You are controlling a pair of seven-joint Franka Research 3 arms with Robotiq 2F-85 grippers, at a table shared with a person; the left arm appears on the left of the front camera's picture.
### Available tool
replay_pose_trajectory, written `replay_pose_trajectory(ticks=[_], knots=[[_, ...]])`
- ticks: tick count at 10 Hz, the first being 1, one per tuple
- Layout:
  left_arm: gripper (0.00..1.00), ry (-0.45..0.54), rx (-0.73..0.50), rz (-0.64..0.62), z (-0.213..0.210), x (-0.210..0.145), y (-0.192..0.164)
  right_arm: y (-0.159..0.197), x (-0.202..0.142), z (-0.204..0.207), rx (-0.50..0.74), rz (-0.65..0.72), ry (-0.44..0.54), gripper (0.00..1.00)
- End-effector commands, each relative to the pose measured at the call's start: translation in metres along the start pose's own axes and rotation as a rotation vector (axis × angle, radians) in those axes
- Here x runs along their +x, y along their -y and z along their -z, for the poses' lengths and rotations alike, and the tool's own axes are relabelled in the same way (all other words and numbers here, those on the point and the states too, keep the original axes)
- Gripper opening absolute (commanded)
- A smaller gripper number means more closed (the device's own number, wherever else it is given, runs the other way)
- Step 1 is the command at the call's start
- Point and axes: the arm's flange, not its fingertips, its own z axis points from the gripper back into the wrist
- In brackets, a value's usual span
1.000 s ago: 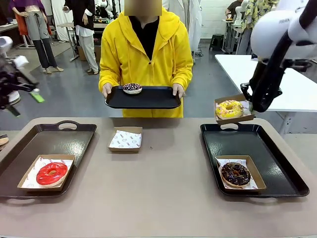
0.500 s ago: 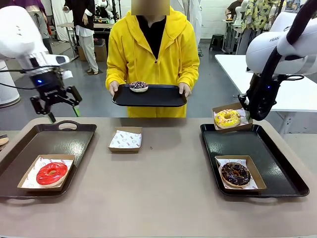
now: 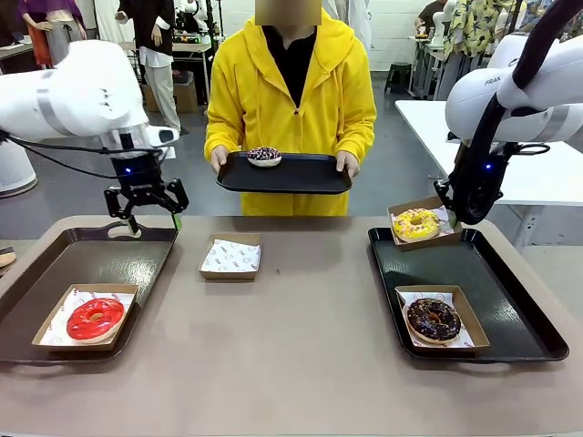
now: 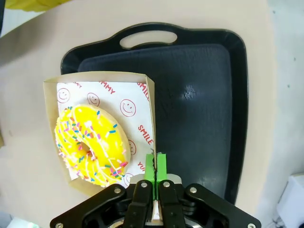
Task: Individually package the donuts and arrange them on the tray.
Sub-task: Place the picked Paper togo box on the Handle tray while simultaneously picking up another Paper togo box from the table with the other hand.
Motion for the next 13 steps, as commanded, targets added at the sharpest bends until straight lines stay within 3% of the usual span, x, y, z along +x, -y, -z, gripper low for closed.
replay_pose_trajectory(ticks=[1, 4, 5, 6, 13], knots=[[0.99, 0.075, 0.045, -0.005, 0.010, 0.010, 0.021, -0.001, -0.002, -0.006, 0.002, -0.002, 0.013, 0.01], [0.99, 0.153, 0.052, 0.054, 0.025, 0.004, 0.047, -0.001, -0.002, -0.006, 0.002, -0.002, 0.013, 0.01], [0.99, 0.225, 0.071, 0.061, 0.025, 0.003, 0.045, -0.001, -0.002, -0.006, 0.002, -0.002, 0.013, 0.01], [0.99, 0.106, 0.030, 0.067, 0.024, 0.008, 0.045, -0.001, -0.002, -0.006, 0.002, -0.002, 0.013, 0.01], [0.99, 0.106, 0.030, 0.067, 0.024, 0.008, 0.045, -0.001, -0.002, -0.006, 0.002, -0.002, 0.013, 0.01]])
